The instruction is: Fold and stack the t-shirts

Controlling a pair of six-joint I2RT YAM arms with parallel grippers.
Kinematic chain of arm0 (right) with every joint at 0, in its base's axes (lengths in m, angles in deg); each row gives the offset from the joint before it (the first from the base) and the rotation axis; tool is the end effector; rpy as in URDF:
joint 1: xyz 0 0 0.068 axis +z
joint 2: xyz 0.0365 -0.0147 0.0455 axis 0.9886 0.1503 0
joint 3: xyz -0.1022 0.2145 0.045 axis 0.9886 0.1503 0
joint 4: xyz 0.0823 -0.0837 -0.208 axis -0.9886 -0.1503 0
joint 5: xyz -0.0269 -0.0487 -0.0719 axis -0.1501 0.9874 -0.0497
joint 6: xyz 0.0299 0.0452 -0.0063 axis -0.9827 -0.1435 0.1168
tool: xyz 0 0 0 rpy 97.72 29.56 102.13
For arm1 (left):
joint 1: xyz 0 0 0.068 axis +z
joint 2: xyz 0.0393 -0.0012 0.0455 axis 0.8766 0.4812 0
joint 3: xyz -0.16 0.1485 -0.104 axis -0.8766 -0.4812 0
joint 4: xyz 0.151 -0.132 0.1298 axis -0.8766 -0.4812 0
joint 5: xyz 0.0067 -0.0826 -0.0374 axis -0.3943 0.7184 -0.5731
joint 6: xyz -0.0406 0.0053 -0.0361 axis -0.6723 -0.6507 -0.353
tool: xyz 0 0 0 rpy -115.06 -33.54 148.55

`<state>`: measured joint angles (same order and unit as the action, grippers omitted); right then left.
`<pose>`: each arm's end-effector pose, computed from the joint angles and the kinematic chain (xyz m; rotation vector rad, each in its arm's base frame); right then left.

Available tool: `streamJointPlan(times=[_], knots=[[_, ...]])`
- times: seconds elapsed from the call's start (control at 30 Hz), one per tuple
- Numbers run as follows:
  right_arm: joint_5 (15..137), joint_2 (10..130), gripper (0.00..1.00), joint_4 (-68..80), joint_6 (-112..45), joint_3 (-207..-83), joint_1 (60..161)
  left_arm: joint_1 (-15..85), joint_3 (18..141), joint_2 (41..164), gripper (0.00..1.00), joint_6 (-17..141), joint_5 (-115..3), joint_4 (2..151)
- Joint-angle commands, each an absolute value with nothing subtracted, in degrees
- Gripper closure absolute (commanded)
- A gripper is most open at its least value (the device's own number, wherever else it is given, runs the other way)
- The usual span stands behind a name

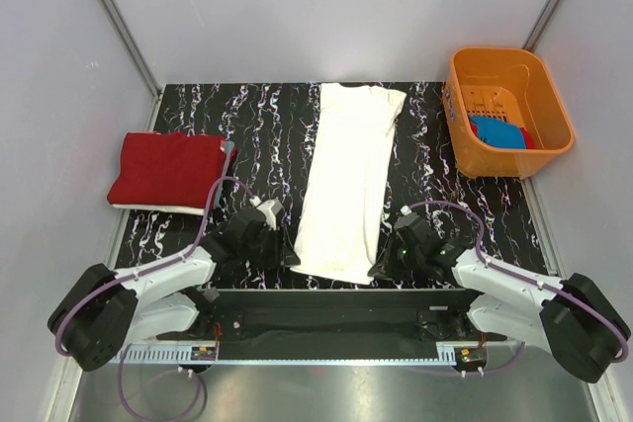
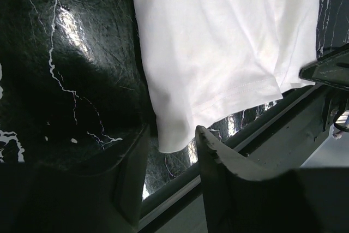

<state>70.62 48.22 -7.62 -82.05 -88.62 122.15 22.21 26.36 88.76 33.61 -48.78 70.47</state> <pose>0.1259 0.1192 0.1272 0.2466 2.7469 0.8625 0.1401 -0.1263 0.1318 0.1102 2.5797 -0.9228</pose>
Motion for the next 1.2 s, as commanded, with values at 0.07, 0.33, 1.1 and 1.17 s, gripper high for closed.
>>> streamJointPlan(times=[0.07,0.33,1.1,1.17], knots=[[71.95,46.55,1.0,-5.95,-82.02,-88.84,122.66,21.77,26.37,91.69,0.57,32.93,-48.4,75.62],[73.96,42.24,1.0,-13.24,-80.88,-89.63,122.66,18.97,26.02,94.77,1.0,30.48,-47.52,77.82],[97.06,35.45,1.0,-33.9,-73.95,-107.27,122.66,14.82,43.57,89.05,1.0,25.36,-55.44,63.05],[100.94,40.64,1.0,-31.71,-72.28,-109.84,121.7,18.5,46.04,92.29,1.0,27.03,-54.12,63.14]])
